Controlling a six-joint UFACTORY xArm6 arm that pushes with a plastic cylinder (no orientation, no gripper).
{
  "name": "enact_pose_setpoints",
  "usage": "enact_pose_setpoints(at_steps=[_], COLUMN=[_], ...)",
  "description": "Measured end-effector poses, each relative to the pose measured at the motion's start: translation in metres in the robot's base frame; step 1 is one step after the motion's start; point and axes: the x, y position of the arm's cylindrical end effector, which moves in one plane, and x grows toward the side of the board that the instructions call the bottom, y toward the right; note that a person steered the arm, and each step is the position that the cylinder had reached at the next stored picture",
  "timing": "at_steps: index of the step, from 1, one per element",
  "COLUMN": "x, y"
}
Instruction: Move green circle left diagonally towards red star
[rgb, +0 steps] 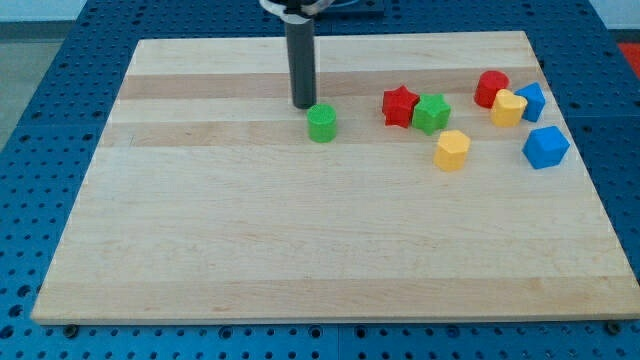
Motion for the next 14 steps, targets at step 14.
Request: enact_pose_setpoints(at_steps=[14], x=[0.092], y=[-0.018])
